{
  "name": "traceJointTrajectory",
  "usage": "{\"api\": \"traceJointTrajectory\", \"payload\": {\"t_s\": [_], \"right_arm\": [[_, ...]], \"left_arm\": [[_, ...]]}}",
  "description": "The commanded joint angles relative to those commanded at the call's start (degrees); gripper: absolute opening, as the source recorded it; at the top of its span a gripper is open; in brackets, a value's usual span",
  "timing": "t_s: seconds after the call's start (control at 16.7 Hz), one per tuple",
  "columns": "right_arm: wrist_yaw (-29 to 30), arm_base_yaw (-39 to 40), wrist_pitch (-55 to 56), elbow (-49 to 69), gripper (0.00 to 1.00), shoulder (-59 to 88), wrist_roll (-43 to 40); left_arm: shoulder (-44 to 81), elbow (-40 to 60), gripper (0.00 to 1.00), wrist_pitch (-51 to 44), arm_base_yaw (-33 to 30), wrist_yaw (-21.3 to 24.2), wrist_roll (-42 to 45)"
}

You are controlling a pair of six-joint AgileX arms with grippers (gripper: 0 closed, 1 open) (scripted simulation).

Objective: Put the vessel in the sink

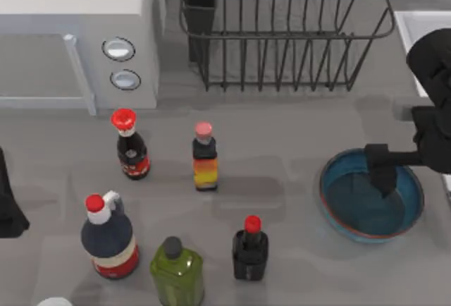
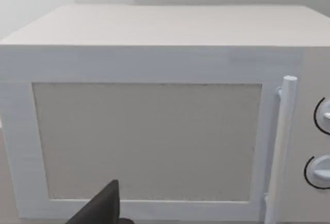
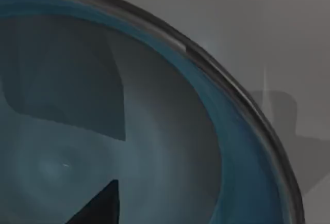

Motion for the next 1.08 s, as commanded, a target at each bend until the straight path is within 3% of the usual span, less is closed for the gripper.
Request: {"api": "traceJointTrajectory", "payload": {"t_s": [0.36,1.08], "right_arm": [[0.0,0.1,1.9,-1.5,1.00,0.8,0.1],[0.0,0.1,1.9,-1.5,0.10,0.8,0.1]], "left_arm": [[0.0,0.0,1.00,0.0,0.0,0.0,0.0],[0.0,0.0,1.00,0.0,0.0,0.0,0.0]]}}
